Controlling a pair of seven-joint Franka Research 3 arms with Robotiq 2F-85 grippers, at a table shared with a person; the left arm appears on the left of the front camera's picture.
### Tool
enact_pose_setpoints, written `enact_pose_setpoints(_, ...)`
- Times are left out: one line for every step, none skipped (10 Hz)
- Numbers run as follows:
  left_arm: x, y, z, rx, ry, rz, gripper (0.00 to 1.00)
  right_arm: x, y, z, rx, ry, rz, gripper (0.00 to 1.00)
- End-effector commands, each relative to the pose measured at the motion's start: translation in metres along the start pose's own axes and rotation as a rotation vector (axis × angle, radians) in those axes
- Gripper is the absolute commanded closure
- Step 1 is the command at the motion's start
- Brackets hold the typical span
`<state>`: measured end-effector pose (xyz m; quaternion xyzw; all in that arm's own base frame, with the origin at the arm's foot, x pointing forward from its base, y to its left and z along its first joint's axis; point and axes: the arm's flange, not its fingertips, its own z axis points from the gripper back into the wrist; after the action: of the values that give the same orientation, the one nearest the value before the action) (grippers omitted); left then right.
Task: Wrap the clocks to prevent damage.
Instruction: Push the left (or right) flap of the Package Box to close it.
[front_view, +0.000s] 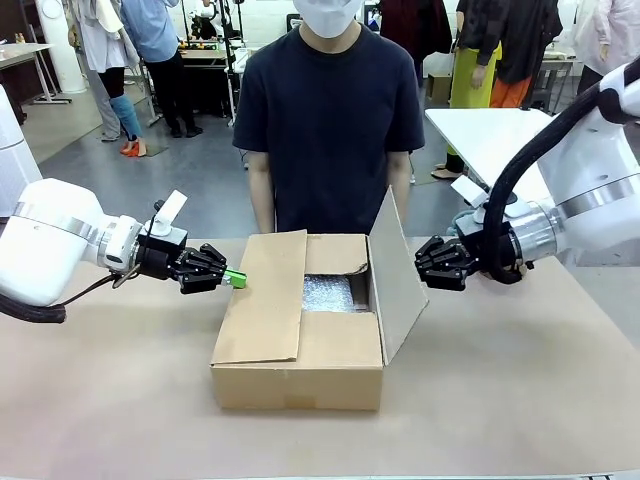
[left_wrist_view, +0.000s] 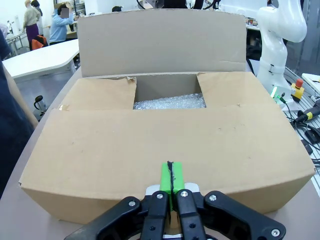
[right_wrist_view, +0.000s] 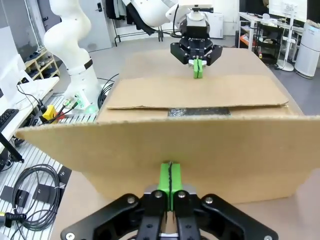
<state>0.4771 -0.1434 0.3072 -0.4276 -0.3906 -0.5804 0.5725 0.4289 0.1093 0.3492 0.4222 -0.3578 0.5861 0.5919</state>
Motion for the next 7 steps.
enact_pose_setpoints(-0.003,0.000,-0.001,0.004,0.009,-0.005,1.00,0.006,-0.013,-0.020,-0.008,-0.008,0.010,0.99)
enact_pose_setpoints(-0.003,0.000,-0.001,0.004,0.009,-0.005,1.00,0.010,-0.016,-0.029,0.001,-0.001,0.017,0.99)
enact_pose_setpoints(-0.003,0.000,-0.001,0.004,0.009,-0.005,1.00,0.012,-0.022,-0.036,0.008,0.000,0.014,0.99)
enact_pose_setpoints(-0.003,0.000,-0.001,0.004,0.009,-0.005,1.00,0.009,-0.025,-0.043,0.016,0.009,0.005,0.99)
enact_pose_setpoints(-0.003,0.000,-0.001,0.004,0.009,-0.005,1.00,0.005,-0.026,-0.047,0.019,0.020,-0.003,0.99)
enact_pose_setpoints(-0.003,0.000,-0.001,0.004,0.009,-0.005,1.00,-0.004,-0.029,-0.054,0.021,0.039,-0.022,0.99)
enact_pose_setpoints(-0.003,0.000,-0.001,0.004,0.009,-0.005,1.00,-0.011,-0.031,-0.060,0.021,0.062,-0.036,0.99)
